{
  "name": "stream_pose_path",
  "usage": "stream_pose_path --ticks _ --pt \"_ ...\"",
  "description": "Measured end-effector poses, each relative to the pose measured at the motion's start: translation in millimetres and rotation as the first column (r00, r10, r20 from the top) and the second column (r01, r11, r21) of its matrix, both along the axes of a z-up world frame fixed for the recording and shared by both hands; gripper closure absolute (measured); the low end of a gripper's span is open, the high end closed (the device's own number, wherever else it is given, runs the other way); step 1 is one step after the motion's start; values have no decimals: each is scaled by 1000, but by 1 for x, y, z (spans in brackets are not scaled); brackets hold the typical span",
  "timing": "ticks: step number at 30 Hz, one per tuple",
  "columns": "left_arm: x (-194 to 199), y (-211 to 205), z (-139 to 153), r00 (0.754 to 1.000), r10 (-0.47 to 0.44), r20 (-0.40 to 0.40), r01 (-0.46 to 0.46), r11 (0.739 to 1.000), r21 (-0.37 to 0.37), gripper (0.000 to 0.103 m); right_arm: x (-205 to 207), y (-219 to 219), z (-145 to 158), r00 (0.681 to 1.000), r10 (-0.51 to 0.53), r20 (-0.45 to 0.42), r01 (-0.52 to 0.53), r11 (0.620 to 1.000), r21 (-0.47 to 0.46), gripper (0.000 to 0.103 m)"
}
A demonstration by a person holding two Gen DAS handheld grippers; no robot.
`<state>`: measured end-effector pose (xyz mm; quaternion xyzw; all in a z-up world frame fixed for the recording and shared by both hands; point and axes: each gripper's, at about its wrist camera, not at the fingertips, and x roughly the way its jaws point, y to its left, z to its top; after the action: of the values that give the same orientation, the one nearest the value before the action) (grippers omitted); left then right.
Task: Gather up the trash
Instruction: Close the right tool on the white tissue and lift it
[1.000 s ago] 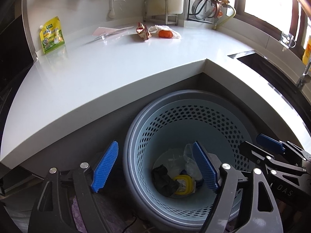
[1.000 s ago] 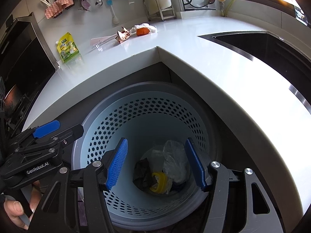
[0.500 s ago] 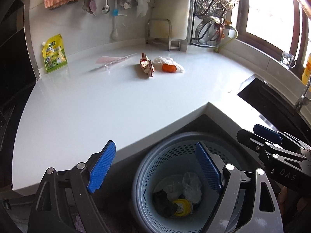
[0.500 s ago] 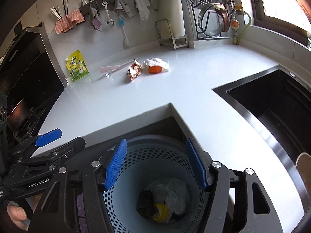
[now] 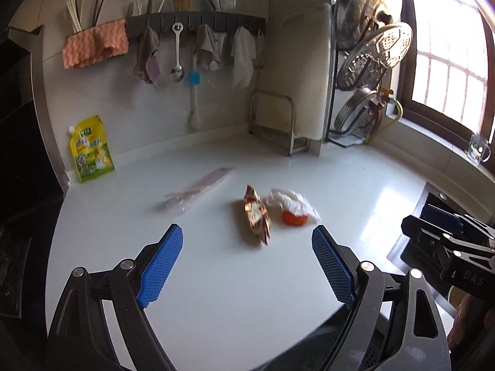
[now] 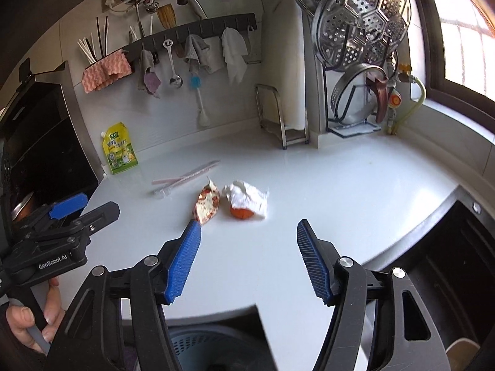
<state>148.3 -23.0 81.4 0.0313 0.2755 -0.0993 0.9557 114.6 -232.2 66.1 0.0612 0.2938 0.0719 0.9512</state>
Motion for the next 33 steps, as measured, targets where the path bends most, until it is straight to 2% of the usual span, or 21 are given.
stream_pose_path --ticks 4,6,8,12,16,20,30,31,32,33 --pt "40 1 26 999 23 41 -23 1000 -10 15 47 -6 14 1000 24 3 -24 999 28 38" --pt "58 3 26 997 51 58 -51 999 11 9 71 -6 11 999 34 -18 -33 999 35 38" --pt "78 4 12 996 81 29 -83 996 45 9 95 -3 1 998 39 -51 -38 999 24 38" --pt "107 13 -26 991 116 -72 -114 993 37 9 135 5 -32 990 49 -131 -48 999 7 38" --pt "120 16 -52 984 128 -121 -123 991 48 9 165 14 -60 981 57 -186 -57 998 5 38" --pt "127 20 -61 982 143 -125 -137 989 54 9 185 25 -80 970 65 -234 -73 997 -22 38" --pt "137 26 -74 975 162 -150 -155 986 58 9 217 56 -102 956 83 -281 -125 983 -136 39" --pt "138 26 -75 975 160 -153 -152 987 57 9 219 57 -104 955 84 -283 -127 982 -138 44" --pt "138 25 -76 975 158 -156 -151 987 58 9 220 58 -105 953 88 -291 -133 982 -138 57" --pt "138 25 -77 975 157 -157 -149 987 59 9 222 60 -107 948 96 -304 -143 980 -138 64"
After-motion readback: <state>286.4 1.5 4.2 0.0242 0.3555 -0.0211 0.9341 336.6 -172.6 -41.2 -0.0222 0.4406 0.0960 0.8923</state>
